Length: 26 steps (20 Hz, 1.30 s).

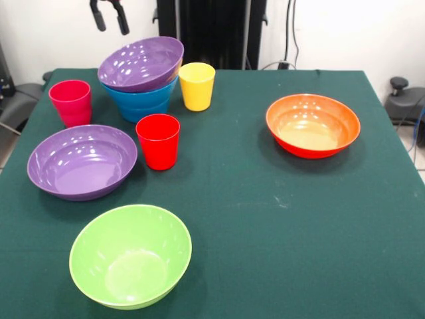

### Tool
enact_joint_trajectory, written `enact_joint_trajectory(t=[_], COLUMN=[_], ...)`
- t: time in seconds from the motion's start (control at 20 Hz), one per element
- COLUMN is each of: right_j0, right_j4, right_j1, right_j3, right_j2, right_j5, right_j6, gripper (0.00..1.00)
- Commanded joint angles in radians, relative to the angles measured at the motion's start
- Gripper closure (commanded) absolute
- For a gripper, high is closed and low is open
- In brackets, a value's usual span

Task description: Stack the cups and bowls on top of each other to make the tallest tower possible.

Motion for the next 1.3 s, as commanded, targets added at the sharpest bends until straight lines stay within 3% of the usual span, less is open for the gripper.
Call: enact_joint_trajectory(t=[0.05, 0.2, 0.4, 0.85, 1.3], right_j0=[0.064, 0.087, 0.140, 0.358, 0.399], right_j4=[-0.111, -0.135, -0.116, -0.055, -0.031], right_j1=[0.079, 0.122, 0.176, 0.188, 0.274], right_j3=[-0.028, -0.034, -0.033, -0.040, -0.091], right_j2=[-0.040, -0.065, -0.093, -0.189, -0.235], right_j5=[-0.047, -0.090, -0.102, -0.120, -0.173], right_j6=[-0.017, 0.014, 0.069, 0.188, 0.142], gripper=[0.00, 0.00, 0.00, 0.00, 0.00])
